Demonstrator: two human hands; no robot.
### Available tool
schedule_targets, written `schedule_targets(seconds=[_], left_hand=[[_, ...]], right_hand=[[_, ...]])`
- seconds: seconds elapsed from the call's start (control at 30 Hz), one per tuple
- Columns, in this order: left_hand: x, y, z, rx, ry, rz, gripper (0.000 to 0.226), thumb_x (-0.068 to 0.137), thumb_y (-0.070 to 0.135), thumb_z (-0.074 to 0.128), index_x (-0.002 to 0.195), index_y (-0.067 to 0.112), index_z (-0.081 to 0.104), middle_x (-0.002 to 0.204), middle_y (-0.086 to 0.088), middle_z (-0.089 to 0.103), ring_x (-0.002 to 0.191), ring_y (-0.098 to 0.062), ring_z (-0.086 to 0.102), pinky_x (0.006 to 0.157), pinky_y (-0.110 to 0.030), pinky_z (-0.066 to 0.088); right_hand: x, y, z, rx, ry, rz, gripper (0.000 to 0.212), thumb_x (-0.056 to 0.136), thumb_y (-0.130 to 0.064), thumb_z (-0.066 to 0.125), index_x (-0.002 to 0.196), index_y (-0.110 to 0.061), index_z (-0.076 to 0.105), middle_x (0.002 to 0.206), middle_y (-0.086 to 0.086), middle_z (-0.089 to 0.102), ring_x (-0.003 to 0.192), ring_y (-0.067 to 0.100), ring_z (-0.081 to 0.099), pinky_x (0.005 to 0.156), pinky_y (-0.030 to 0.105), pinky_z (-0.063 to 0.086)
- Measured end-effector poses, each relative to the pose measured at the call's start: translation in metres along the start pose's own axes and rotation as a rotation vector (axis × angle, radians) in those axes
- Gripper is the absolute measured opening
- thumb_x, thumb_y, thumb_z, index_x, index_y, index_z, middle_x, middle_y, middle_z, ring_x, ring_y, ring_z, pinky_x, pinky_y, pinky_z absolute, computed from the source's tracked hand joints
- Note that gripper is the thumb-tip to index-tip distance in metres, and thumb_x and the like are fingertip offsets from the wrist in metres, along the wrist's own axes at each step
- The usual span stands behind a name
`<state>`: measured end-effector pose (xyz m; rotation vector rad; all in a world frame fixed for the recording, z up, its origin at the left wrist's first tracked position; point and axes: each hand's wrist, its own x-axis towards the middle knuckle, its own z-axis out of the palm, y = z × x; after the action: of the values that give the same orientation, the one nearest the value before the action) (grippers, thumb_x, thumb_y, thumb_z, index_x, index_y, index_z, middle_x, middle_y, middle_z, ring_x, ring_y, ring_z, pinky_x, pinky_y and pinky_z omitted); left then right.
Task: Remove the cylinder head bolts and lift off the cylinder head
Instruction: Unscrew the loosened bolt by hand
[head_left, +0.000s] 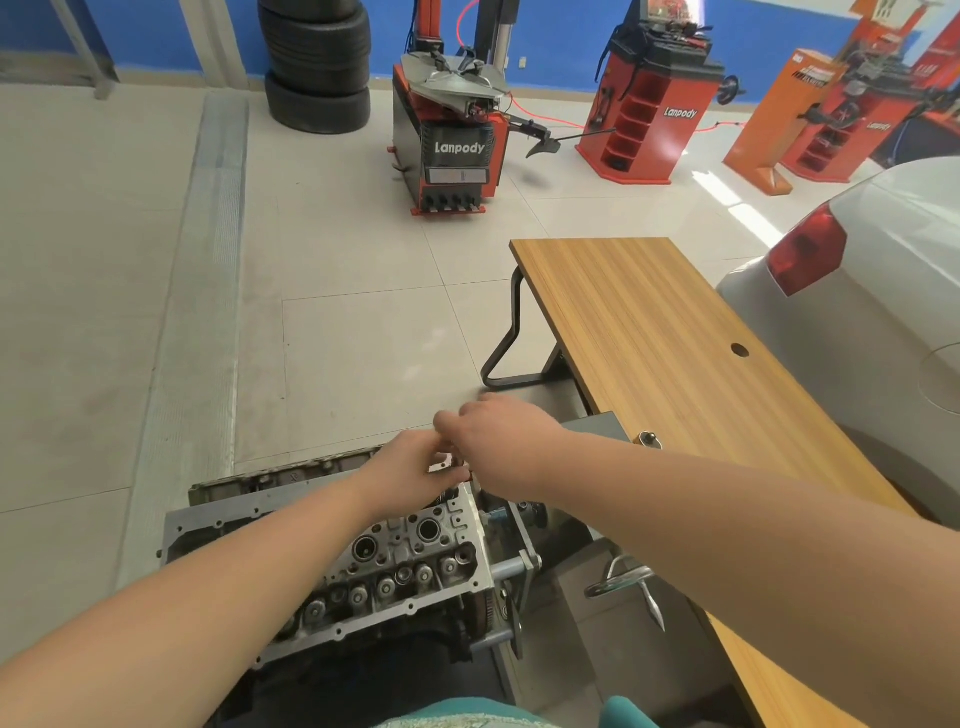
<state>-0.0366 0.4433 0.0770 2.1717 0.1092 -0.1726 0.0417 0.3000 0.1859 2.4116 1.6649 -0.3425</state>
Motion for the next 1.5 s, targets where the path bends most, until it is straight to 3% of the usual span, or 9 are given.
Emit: schedule_targets(seconds=[0.13, 0.27, 0.4, 0.63, 0.83, 0.93, 1.13, 1.37, 1.5], left_hand=[[0.002, 0.001, -0.005, 0.077, -0.013, -0.037, 0.015, 0.099, 0.021, 0.067, 0.088, 0.016, 0.075, 0.085, -0.001, 0.077, 0.086, -0.021, 0.071, 0.082, -0.043, 0.057], [0.0, 0.004, 0.0, 0.002, 0.108, -0.051, 0.015, 0.089, 0.027, 0.075, 0.083, 0.04, 0.077, 0.077, 0.01, 0.076, 0.074, -0.011, 0.07, 0.076, -0.037, 0.059], [0.0, 0.005, 0.007, -0.034, 0.16, 0.025, 0.045, 0.084, 0.024, 0.082, 0.076, 0.066, 0.069, 0.08, 0.032, 0.073, 0.083, 0.001, 0.071, 0.075, -0.017, 0.055], [0.002, 0.0, -0.002, 0.09, -0.029, 0.007, 0.018, 0.102, 0.019, 0.066, 0.087, 0.027, 0.07, 0.087, 0.007, 0.075, 0.079, -0.004, 0.065, 0.077, -0.027, 0.05], [0.001, -0.004, 0.005, -0.016, 0.192, -0.003, 0.022, 0.083, 0.018, 0.071, 0.076, 0.039, 0.073, 0.07, 0.021, 0.072, 0.068, 0.001, 0.064, 0.066, -0.019, 0.048], [0.004, -0.004, 0.007, -0.036, 0.193, 0.002, 0.05, 0.08, 0.012, 0.083, 0.07, 0.058, 0.069, 0.07, 0.031, 0.07, 0.07, 0.012, 0.065, 0.065, -0.006, 0.044], [0.002, -0.009, 0.0, 0.045, 0.004, -0.008, 0.008, 0.1, 0.022, 0.07, 0.107, 0.026, 0.073, 0.101, 0.004, 0.078, 0.099, -0.014, 0.071, 0.091, -0.036, 0.056], [0.007, -0.006, 0.014, 0.044, 0.192, -0.038, 0.044, 0.087, 0.019, 0.073, 0.059, 0.05, 0.06, 0.053, 0.034, 0.055, 0.053, 0.009, 0.052, 0.054, -0.007, 0.039], [0.009, -0.003, 0.017, -0.009, 0.189, 0.013, 0.043, 0.082, 0.023, 0.082, 0.067, 0.06, 0.066, 0.069, 0.037, 0.066, 0.07, 0.01, 0.063, 0.061, -0.011, 0.046]], right_hand=[[-0.004, 0.011, -0.006, -0.09, -0.023, -0.217, 0.037, 0.094, -0.01, 0.059, 0.129, -0.021, 0.055, 0.109, 0.003, 0.053, 0.097, 0.022, 0.043, 0.079, 0.037, 0.045], [-0.001, 0.003, -0.013, 0.104, -0.016, 0.151, 0.032, 0.101, -0.047, 0.055, 0.113, -0.017, 0.056, 0.094, 0.005, 0.062, 0.083, 0.026, 0.062, 0.066, 0.04, 0.053], [0.007, -0.002, -0.008, 0.005, -0.023, 0.225, 0.016, 0.102, -0.026, 0.057, 0.095, -0.015, 0.049, 0.075, 0.002, 0.049, 0.062, 0.021, 0.052, 0.054, 0.036, 0.043], [-0.007, 0.014, -0.007, -0.11, -0.02, -0.214, 0.031, 0.094, -0.005, 0.055, 0.123, -0.016, 0.05, 0.102, 0.006, 0.053, 0.092, 0.025, 0.048, 0.075, 0.041, 0.049], [-0.002, -0.002, -0.001, 0.068, 0.072, 0.223, 0.038, 0.102, -0.053, 0.045, 0.101, -0.015, 0.05, 0.077, 0.004, 0.055, 0.064, 0.025, 0.054, 0.05, 0.035, 0.036], [0.006, -0.011, 0.002, 0.014, 0.074, 0.253, 0.016, 0.102, -0.027, 0.055, 0.107, -0.013, 0.051, 0.072, 0.002, 0.049, 0.059, 0.023, 0.049, 0.047, 0.034, 0.035], [-0.007, 0.005, -0.011, -0.079, 0.009, -0.126, 0.029, 0.091, -0.005, 0.059, 0.116, -0.019, 0.067, 0.108, 0.002, 0.054, 0.098, 0.023, 0.051, 0.07, 0.031, 0.034], [-0.006, -0.008, -0.017, 0.186, 0.089, 0.139, 0.03, 0.098, -0.039, 0.05, 0.123, -0.022, 0.052, 0.087, 0.001, 0.056, 0.076, 0.026, 0.059, 0.06, 0.036, 0.047], [0.005, -0.014, -0.013, -0.044, -0.061, 0.323, 0.011, 0.097, -0.023, 0.062, 0.101, -0.013, 0.062, 0.074, 0.002, 0.051, 0.057, 0.02, 0.049, 0.048, 0.031, 0.034]])
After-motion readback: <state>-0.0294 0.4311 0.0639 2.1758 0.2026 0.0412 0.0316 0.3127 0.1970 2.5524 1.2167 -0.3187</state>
